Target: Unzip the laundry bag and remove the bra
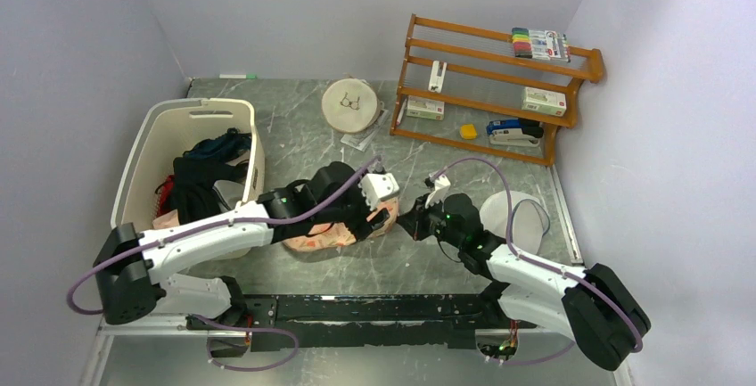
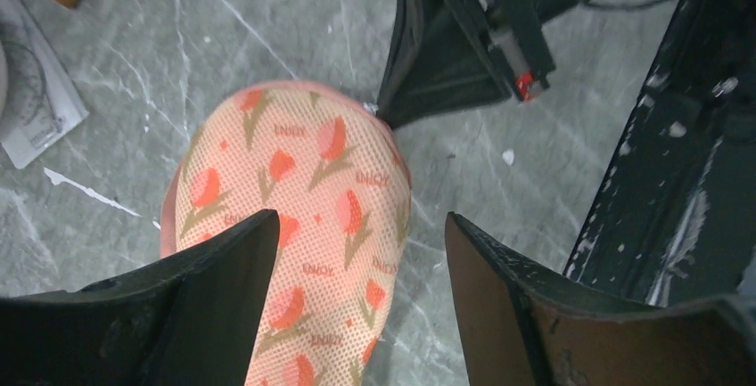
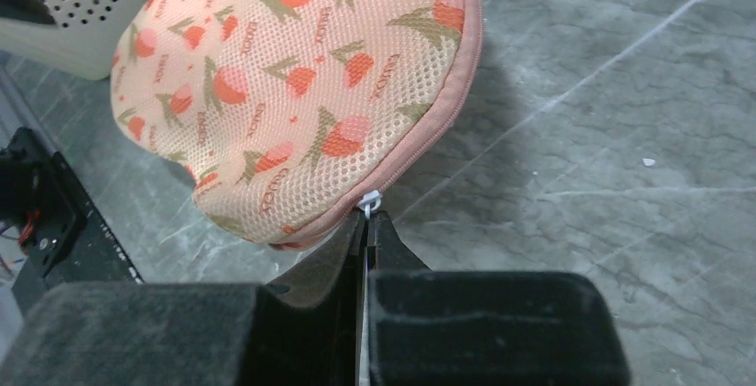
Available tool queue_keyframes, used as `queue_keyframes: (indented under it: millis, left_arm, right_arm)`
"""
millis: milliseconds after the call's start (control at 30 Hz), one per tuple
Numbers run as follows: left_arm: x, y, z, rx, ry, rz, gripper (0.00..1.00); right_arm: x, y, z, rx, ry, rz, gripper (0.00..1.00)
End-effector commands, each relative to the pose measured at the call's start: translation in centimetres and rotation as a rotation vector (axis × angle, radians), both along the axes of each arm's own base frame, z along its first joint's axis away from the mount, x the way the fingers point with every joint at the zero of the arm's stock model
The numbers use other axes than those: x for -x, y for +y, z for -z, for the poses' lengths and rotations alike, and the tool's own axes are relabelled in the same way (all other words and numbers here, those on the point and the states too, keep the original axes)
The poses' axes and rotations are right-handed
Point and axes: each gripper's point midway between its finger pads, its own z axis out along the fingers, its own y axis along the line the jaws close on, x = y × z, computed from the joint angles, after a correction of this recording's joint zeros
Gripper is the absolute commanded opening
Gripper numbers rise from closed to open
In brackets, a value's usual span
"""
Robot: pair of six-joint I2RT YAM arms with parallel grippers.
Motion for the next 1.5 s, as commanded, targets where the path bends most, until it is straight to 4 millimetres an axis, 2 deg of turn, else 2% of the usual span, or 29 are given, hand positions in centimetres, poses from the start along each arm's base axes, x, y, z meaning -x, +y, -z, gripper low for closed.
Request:
queue_keyframes:
  millis: [0, 33, 100, 200, 367, 567, 700, 1000, 1133, 1267, 1367, 1467]
  left_arm:
    - [0.7, -1.6, -4.5, 0.221, 0.024, 0.01, 0.8]
    - [1.1, -1.8, -5.3, 0.249, 0.042, 0.014, 0.88]
    - [1.5, -1.7, -6.6, 0.3, 0.092, -0.022, 0.96]
    - [2.0, -0.9, -7.2, 0.403, 0.167, -0.115, 0.99]
    - [2.8, 2.3, -5.9, 0.527, 0.299, -0.315, 0.98]
    - [2.6, 5.3, -1.9, 0.355, 0.299, -0.44, 0.94]
    - [2.5, 4.1, -1.2, 0.291, 0.297, -0.389, 0.88]
    - [1.7, 0.1, 0.0, 0.268, 0.291, -0.314, 0.86]
    - [2.0, -1.3, 0.9, 0.222, 0.295, -0.29, 0.77]
    - [2.1, -1.6, 2.2, 0.168, 0.288, -0.302, 0.72]
    - [2.3, -1.4, 2.9, 0.146, 0.295, -0.314, 0.6]
    - [2.5, -0.8, 3.6, 0.146, 0.298, -0.338, 0.56]
  right_arm:
    - [0.7, 1.3, -1.9, -0.067, -0.042, -0.085, 0.0]
    - [0.9, 1.5, -2.0, -0.075, -0.04, -0.099, 0.0]
    - [1.0, 1.5, -2.3, -0.077, -0.025, -0.096, 0.0]
    - [1.3, 1.7, -2.8, -0.075, -0.009, -0.112, 0.0]
    - [1.8, 1.3, -2.8, -0.061, -0.014, -0.121, 0.0]
    - [2.8, 1.7, -3.6, -0.11, -0.038, -0.165, 0.0]
    - [3.3, 1.8, -3.3, -0.119, -0.041, -0.187, 0.0]
    - [4.5, 2.5, -3.1, -0.118, -0.024, -0.253, 0.0]
    - [4.7, 2.9, -3.1, -0.122, -0.031, -0.266, 0.0]
    - [4.9, 3.3, -3.2, -0.138, -0.025, -0.266, 0.0]
    - [5.0, 3.3, -2.9, -0.131, -0.024, -0.264, 0.0]
    - [4.9, 3.4, -2.8, -0.098, -0.008, -0.273, 0.0]
